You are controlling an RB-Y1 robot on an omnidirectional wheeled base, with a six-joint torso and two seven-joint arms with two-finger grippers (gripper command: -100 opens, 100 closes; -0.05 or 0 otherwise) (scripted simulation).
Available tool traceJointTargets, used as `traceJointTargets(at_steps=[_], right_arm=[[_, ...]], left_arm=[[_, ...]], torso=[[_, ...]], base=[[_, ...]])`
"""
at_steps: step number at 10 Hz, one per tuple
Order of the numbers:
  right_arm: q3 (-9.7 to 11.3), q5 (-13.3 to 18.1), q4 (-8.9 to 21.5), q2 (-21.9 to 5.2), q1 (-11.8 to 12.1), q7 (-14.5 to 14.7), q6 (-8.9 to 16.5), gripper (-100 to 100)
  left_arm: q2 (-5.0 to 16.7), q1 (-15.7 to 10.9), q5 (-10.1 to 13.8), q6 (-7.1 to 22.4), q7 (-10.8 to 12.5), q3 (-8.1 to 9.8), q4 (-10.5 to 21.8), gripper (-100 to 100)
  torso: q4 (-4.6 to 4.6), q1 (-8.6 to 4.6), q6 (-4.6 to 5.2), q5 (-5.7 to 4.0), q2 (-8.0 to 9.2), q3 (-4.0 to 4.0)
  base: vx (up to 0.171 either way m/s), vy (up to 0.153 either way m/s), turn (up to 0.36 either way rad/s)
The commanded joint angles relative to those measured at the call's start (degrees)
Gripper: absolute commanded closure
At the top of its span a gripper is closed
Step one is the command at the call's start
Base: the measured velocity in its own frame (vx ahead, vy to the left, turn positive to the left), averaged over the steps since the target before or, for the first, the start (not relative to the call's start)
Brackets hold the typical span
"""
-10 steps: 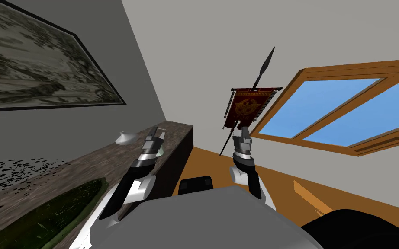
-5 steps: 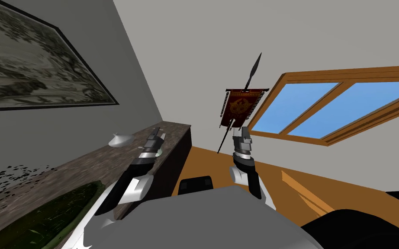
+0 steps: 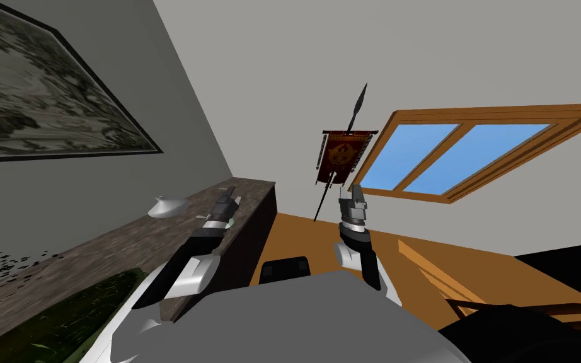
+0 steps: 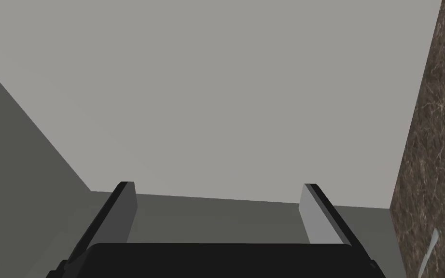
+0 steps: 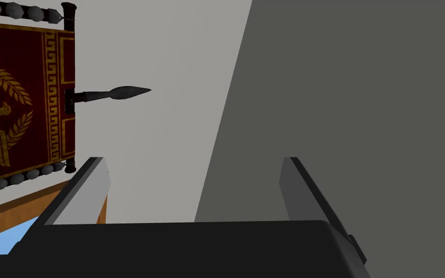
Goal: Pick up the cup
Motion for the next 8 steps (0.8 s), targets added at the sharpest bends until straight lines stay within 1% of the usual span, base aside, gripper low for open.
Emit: traceJointTargets(at_steps=[1,2,3,4,5,6,8], right_arm=[[0.00,0.00,0.00,0.00,0.00,0.00,0.00,0],[0.00,0.00,0.00,0.00,-0.01,0.00,0.00,0],[0.00,0.00,0.00,0.00,0.00,0.00,0.00,0],[0.00,0.00,0.00,0.00,0.00,0.00,0.00,0],[0.00,0.00,0.00,0.00,0.00,0.00,0.00,0],[0.00,0.00,0.00,0.00,0.00,0.00,0.00,0],[0.00,0.00,0.00,0.00,0.00,0.00,0.00,0]], left_arm=[[1.47,-0.62,1.47,2.86,-0.42,0.93,-0.43,-100],[1.47,-0.62,1.47,4.47,-0.42,0.93,-0.43,-100],[1.47,-0.62,1.47,5.23,-0.42,0.93,-0.43,-100],[2.73,-0.97,2.79,7.48,-0.75,1.75,-0.80,-100],[2.73,-0.97,2.79,9.04,-0.75,1.75,-0.80,-100],[3.99,-1.31,4.17,10.72,-1.02,2.63,-1.13,-100],[3.99,-1.31,4.17,13.37,-1.02,2.63,-1.13,-100]], torso=[[0.00,0.00,0.00,0.00,0.00,0.00],[0.01,0.02,0.02,0.00,0.05,0.03],[0.01,0.02,0.00,0.01,0.04,0.02],[-0.01,-0.01,0.00,0.00,-0.07,-0.03],[-0.01,-0.01,0.02,-0.01,-0.03,-0.02],[0.00,-0.01,0.01,0.00,-0.02,-0.01],[0.01,0.03,-0.01,0.01,0.02,0.01]], base=[[-0.066,0.015,-0.132],[-0.058,0.017,-0.089],[-0.022,0.004,-0.005],[-0.041,0.004,-0.128],[-0.046,0.006,-0.125],[-0.062,0.016,-0.173],[-0.039,0.008,-0.023]])
